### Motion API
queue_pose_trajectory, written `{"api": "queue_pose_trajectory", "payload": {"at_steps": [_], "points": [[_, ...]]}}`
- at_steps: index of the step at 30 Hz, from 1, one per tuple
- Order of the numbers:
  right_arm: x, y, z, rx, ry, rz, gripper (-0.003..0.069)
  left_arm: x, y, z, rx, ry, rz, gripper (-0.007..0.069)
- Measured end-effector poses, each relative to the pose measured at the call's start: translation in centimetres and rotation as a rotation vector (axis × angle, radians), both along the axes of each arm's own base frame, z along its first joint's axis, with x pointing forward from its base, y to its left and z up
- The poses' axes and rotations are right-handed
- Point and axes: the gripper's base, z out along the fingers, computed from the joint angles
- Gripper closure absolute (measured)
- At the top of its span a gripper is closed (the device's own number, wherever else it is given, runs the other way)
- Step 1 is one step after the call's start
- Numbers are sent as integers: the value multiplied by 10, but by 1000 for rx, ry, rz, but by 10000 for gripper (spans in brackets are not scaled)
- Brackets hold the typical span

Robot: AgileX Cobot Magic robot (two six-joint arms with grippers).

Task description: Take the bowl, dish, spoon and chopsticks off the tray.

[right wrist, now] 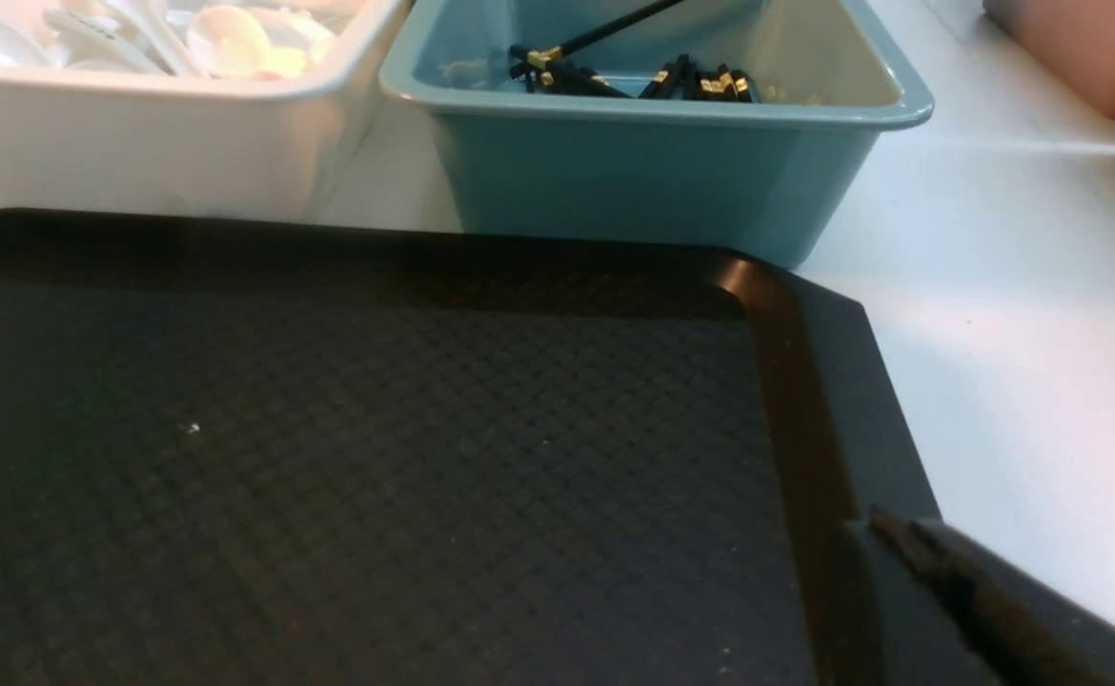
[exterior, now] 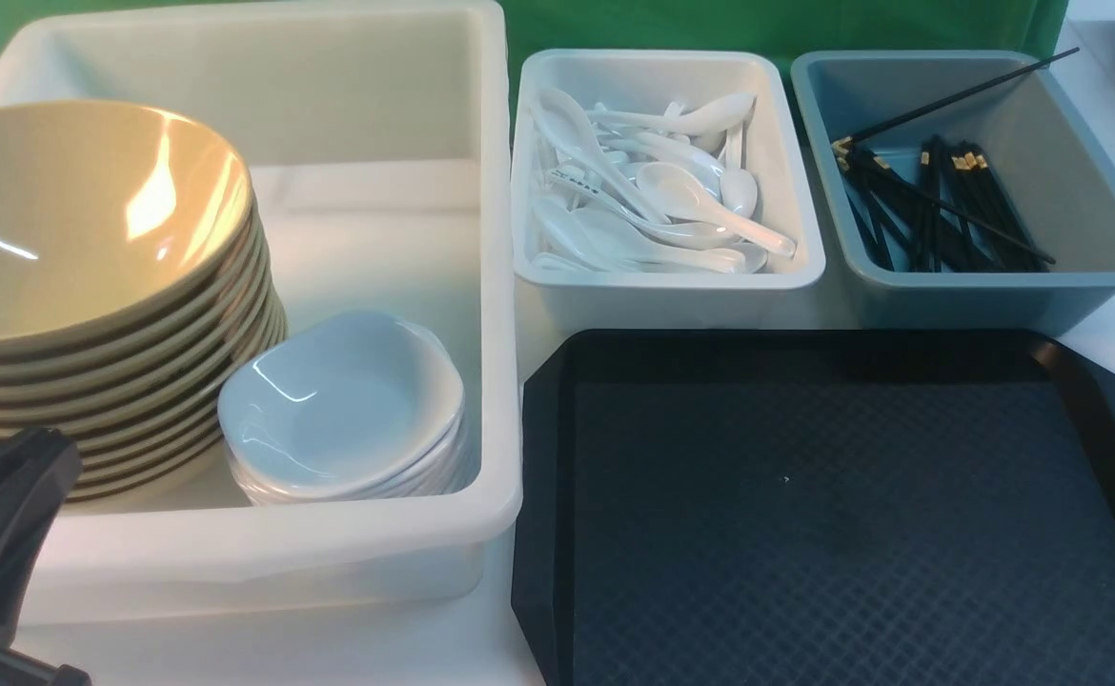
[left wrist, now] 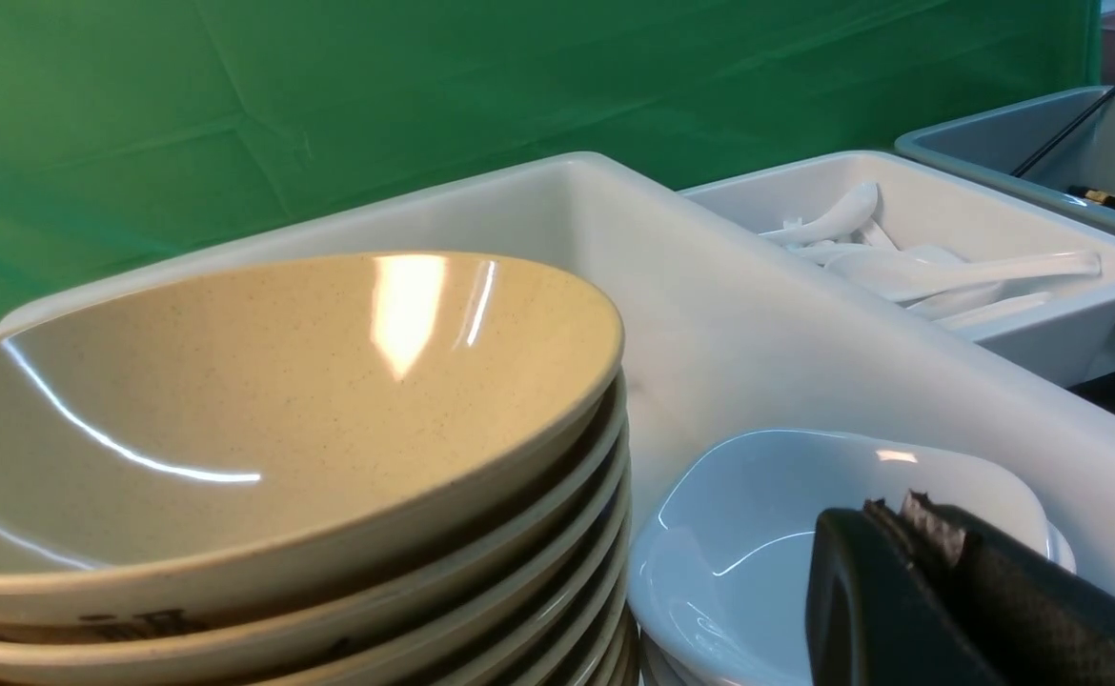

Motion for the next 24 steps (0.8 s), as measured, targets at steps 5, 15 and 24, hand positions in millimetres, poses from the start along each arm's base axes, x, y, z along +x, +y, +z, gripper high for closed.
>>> {"api": "queue_pose_trajectory", "payload": {"at_steps": [5,15,24], "points": [[0,0,0,0,0,0,592,0,0,0,0,0,0,633],[0,0,0,-1,0,0,580,-10,5,-7,33,-63,32,633],[0,0,0,-1,0,0,580,-21,18,-29,-100,-90,241,633]]}}
